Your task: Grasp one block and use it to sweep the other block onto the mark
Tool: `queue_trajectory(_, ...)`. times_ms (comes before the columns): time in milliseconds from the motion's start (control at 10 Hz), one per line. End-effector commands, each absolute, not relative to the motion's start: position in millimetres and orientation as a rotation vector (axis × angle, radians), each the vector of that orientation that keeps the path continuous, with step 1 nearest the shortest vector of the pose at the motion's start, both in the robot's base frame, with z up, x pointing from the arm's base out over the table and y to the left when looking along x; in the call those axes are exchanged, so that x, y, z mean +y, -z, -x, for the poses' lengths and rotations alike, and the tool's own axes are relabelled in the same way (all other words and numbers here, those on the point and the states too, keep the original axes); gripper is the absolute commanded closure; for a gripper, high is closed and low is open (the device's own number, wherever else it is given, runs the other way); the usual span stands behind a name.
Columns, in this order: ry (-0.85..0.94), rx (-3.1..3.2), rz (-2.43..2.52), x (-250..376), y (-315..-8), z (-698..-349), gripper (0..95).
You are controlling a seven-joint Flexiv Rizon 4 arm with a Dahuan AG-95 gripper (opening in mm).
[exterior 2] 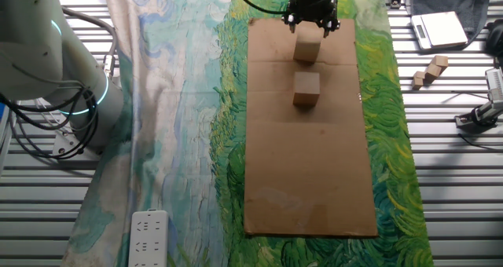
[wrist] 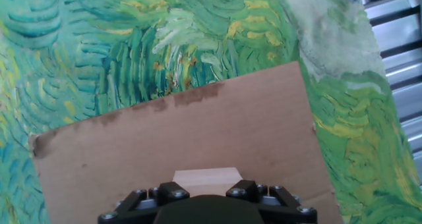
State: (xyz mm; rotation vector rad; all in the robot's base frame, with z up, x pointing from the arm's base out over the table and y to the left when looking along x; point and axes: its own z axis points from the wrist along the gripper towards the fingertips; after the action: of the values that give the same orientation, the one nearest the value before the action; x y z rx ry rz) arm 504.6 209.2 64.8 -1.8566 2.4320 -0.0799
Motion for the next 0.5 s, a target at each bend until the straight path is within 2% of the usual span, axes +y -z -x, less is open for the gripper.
queue_trajectory(100, 0.076, 2.450, 1.846, 207, -72, -504, 19.0)
queue_trajectory(300, 0.087, 2.490, 1.830, 200, -94, -504, 19.0)
queue_trajectory(400, 0.082, 2.493, 1.830, 194, -101, -504, 38.0)
queue_trajectory(500, 0.092, 2.490, 1.826, 183, -107, -505, 76.0)
